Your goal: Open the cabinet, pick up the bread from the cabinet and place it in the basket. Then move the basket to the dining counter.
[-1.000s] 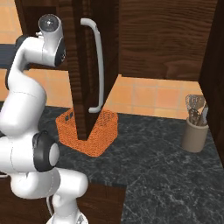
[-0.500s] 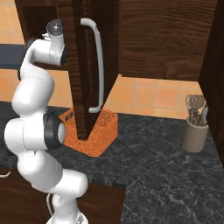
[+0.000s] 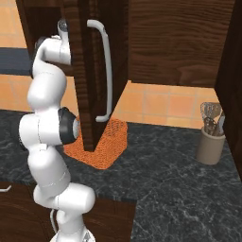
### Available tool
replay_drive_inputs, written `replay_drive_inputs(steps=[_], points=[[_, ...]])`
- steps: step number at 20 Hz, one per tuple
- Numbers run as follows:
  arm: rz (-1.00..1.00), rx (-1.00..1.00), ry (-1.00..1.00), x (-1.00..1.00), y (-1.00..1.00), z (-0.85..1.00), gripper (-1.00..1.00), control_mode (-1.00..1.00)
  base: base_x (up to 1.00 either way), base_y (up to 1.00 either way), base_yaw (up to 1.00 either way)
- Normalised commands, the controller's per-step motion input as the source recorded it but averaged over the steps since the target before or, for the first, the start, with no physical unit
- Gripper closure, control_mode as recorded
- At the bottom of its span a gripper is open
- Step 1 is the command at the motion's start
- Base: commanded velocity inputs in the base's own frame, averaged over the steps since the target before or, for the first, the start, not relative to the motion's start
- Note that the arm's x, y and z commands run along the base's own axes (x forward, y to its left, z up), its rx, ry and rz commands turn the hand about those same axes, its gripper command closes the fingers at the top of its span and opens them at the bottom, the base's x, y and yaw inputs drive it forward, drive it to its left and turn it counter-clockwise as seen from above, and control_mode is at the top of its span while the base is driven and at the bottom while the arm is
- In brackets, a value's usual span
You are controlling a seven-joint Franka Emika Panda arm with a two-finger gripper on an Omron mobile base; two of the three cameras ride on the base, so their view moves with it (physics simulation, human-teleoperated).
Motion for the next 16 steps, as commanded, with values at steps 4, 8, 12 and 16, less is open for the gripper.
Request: replay_drive_inputs(steps=[4,8,12,16], points=[[0.01,0.0,0.02,0.31,0.16,-0.07,-1.0,-1.0,0.0,0.0,0.0],[0.01,0.0,0.0,0.05,0.02,-0.17,-1.0,-1.0,0.0,0.0,0.0],[0.0,-0.03,-0.02,0.0,0.01,-0.62,-1.0,-1.0,0.0,0.0,0.0],[0.0,-0.02,-0.15,0.26,0.0,-0.79,1.0,-1.0,0.0,0.0,0.0]])
